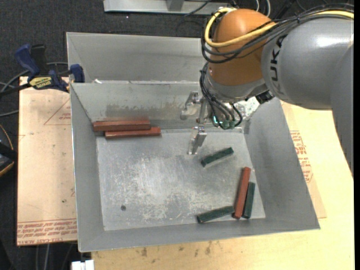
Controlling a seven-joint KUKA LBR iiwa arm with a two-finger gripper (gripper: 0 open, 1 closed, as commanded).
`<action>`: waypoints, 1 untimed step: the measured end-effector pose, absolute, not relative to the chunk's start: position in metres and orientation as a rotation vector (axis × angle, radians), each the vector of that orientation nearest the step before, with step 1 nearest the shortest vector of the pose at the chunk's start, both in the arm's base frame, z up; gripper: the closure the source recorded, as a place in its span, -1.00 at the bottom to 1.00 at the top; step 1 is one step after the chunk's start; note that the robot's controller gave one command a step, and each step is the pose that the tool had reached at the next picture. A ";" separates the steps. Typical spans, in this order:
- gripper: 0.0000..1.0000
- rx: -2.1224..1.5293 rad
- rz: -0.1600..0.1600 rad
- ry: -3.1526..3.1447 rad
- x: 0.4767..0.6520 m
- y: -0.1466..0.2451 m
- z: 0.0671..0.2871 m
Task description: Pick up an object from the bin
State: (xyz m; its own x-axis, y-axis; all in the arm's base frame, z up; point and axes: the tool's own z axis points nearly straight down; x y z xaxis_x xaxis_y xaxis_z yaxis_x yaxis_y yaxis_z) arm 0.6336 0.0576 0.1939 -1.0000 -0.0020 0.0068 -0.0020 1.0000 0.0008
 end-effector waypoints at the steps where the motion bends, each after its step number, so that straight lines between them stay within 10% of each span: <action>1: -1.00 0.002 -0.002 -3.143 0.635 0.057 0.199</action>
Offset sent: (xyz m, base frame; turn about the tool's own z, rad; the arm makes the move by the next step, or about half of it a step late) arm -0.0231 -0.0708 -0.1012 -0.3468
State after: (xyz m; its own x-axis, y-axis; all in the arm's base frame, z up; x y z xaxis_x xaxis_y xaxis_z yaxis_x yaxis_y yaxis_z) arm 0.6352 0.0574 0.1988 -1.0000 -0.0010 -0.0013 -0.0010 1.0000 0.0012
